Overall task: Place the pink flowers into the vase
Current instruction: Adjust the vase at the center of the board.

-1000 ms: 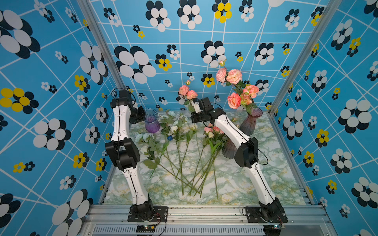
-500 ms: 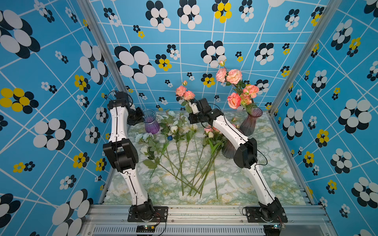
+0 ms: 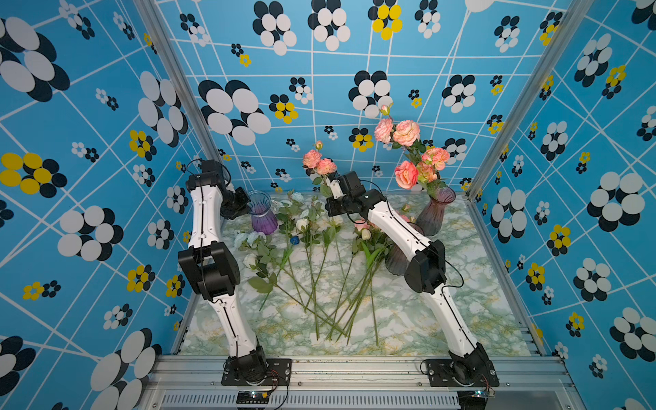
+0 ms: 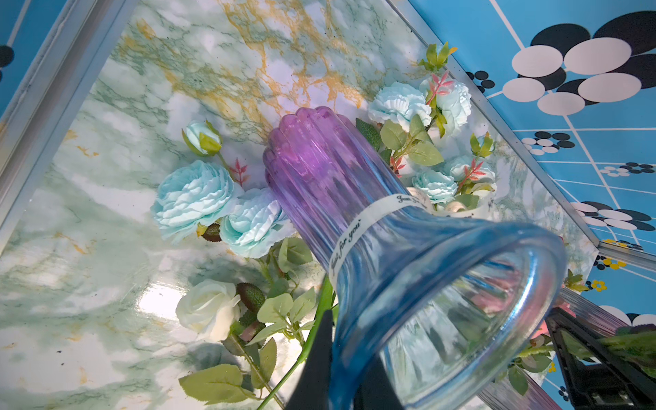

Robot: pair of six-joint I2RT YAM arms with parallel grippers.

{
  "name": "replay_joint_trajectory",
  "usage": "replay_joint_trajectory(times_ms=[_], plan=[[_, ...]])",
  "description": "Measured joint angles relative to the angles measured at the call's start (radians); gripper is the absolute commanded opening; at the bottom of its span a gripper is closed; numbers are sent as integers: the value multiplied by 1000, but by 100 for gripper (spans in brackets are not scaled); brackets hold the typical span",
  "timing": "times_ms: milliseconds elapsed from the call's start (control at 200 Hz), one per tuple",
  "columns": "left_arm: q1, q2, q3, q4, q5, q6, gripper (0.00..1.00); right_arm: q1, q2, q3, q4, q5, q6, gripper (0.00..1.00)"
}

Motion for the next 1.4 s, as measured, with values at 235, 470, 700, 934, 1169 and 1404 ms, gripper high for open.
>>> replay_joint_trajectory(times_ms=[235,470,700,934,1169,1404], plan=[[-20,-90,-114,-12,4,-11,0,18,0,0,0,-1,0,0],[-49,-144,-175,-49,-3,-18,0,37,0,0,0,-12,0,0],[-56,-209,-241,-64,-23,-19,0,44,-26,-48,3,-16,0,0],[-56,-293,-323,-81,-21,-21,0,47,-32,-65,8,-31,0,0],[-51,-293,-327,-89,-5,-14,0,60,-32,-65,11,-34,0,0],[-39,-227,-275,-104,5,14,4,63,-32,-65,11,-34,-3,0]])
